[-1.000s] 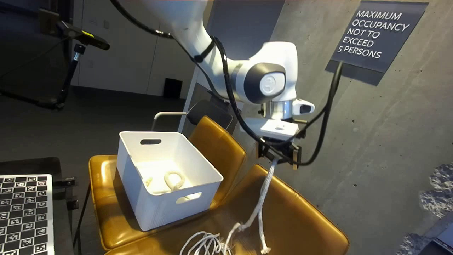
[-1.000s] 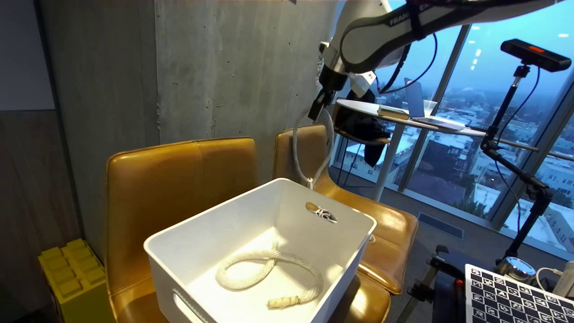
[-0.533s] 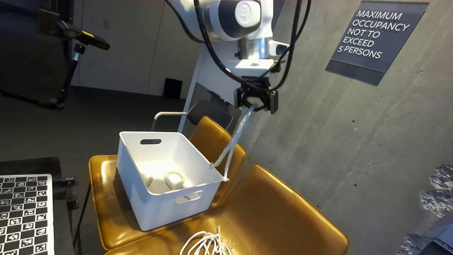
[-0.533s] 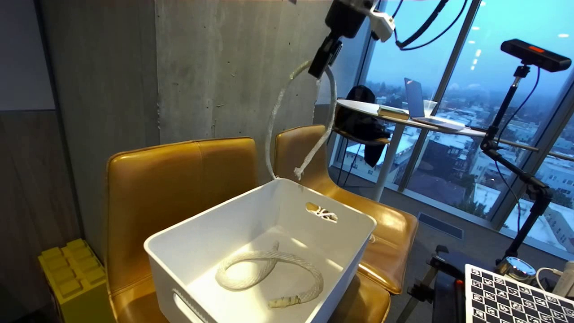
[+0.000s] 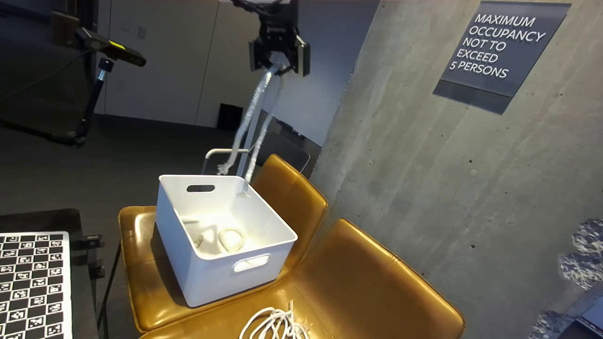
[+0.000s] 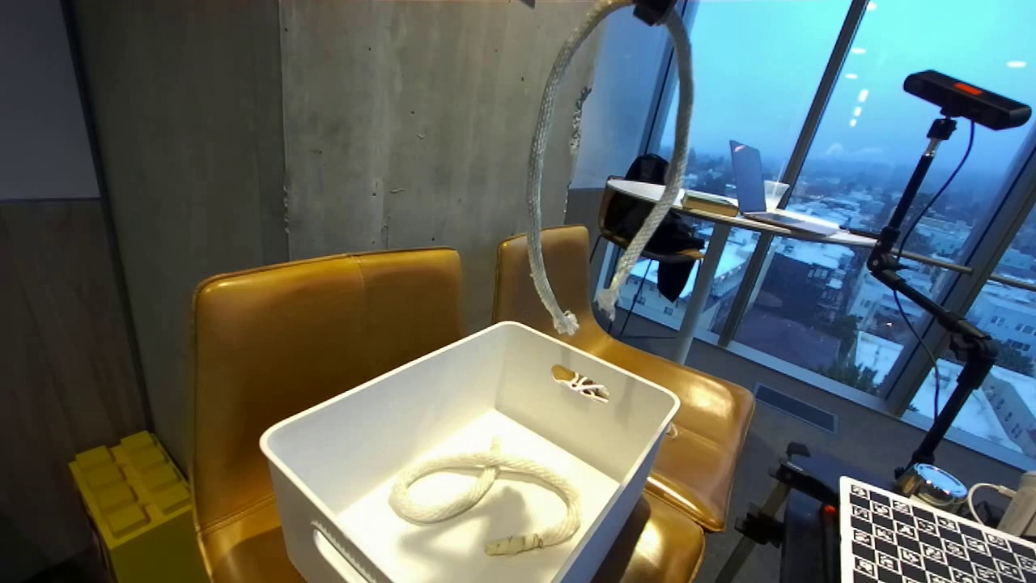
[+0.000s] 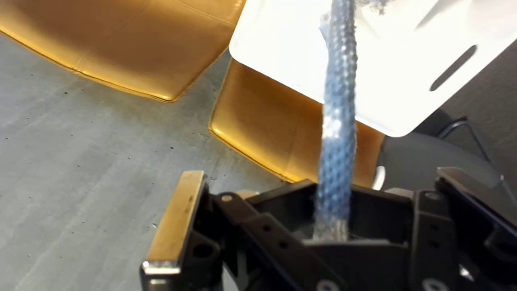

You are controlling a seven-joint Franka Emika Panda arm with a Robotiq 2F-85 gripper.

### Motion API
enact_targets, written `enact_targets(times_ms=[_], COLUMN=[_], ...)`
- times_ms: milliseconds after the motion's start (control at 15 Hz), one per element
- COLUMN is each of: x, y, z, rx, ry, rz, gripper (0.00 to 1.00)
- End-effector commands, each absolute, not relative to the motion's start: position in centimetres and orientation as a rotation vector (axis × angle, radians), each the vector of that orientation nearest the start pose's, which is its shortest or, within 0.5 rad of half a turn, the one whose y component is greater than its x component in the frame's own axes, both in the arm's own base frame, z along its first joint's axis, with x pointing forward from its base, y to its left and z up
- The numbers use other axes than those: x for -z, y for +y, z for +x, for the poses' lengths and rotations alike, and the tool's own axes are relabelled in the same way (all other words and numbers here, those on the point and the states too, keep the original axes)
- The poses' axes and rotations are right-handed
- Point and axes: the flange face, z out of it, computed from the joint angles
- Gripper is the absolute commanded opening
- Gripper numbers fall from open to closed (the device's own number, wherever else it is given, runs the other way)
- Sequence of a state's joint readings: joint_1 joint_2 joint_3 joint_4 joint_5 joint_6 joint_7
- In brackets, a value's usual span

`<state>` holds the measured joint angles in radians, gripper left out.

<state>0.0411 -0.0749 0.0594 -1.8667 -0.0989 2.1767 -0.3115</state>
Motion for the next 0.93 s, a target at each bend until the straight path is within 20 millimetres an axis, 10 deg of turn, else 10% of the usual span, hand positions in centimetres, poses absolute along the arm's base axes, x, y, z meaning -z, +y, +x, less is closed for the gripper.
enact_targets(times_ms=[0, 333, 867], x=[-59.5, -55.1, -49.8], y=[10.1, 11.0, 7.6], z=[49.5, 46.6, 50.8], rx=[0.55, 0.529, 0.623], ry=[-0.785, -0.853, -0.767], rz=[-3.064, -3.033, -3.041], gripper=[0.0, 0.0, 0.0])
